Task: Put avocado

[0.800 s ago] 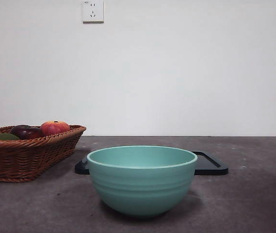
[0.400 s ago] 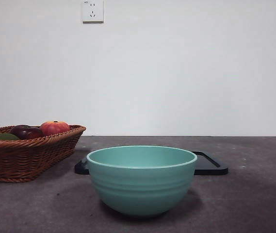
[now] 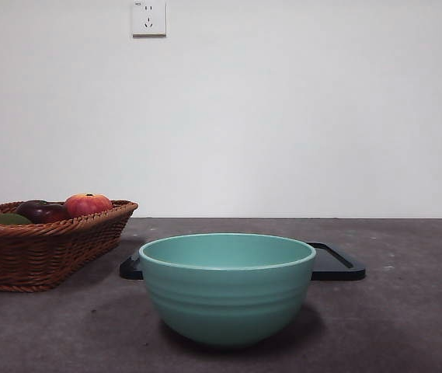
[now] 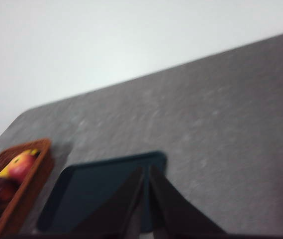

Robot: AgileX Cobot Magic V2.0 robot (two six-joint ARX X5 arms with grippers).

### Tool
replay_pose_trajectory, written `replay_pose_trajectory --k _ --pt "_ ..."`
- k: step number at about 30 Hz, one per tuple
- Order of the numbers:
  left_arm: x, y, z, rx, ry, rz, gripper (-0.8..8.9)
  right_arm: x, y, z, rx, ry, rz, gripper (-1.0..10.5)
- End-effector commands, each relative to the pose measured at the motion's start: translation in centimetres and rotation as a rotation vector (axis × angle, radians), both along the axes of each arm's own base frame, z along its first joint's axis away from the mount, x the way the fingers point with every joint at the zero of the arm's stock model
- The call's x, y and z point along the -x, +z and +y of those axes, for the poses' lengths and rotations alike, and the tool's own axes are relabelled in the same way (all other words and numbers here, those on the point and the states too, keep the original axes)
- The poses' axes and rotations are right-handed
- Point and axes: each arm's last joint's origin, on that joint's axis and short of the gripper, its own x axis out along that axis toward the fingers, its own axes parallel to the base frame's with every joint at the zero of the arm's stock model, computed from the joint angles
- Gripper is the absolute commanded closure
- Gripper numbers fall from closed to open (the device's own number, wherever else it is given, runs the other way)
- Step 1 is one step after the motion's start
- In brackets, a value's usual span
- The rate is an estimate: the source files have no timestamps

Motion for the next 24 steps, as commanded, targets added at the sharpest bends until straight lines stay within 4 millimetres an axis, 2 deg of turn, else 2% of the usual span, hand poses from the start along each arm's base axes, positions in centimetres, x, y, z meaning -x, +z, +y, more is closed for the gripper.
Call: replay_pose_trajectory --k 1,8,13,18,24 --pt "-0.8 2.0 -0.2 0.023 -0.053 0.022 7.97 -0.5 1.3 0.3 0.035 0.058 0.015 9.3" --pt "-4.2 5.2 -1.1 0.086 -0.257 0.113 7.97 -1.9 3.1 1.6 0.126 0.221 0.134 9.3" --pt "-6.2 5.9 -2.3 0.088 -0.403 0.210 7.97 -2.7 3.4 3.2 0.162 0.340 0.194 9.3" --pt "-6.4 5.6 -3.5 0.106 -0.509 0.294 7.97 -2.7 3.2 4.8 0.168 0.449 0.216 9.3" --pt "-5.6 5.0 -3.8 0.152 -0.582 0.387 7.96 -2.5 3.1 5.1 0.168 0.470 0.221 9.3"
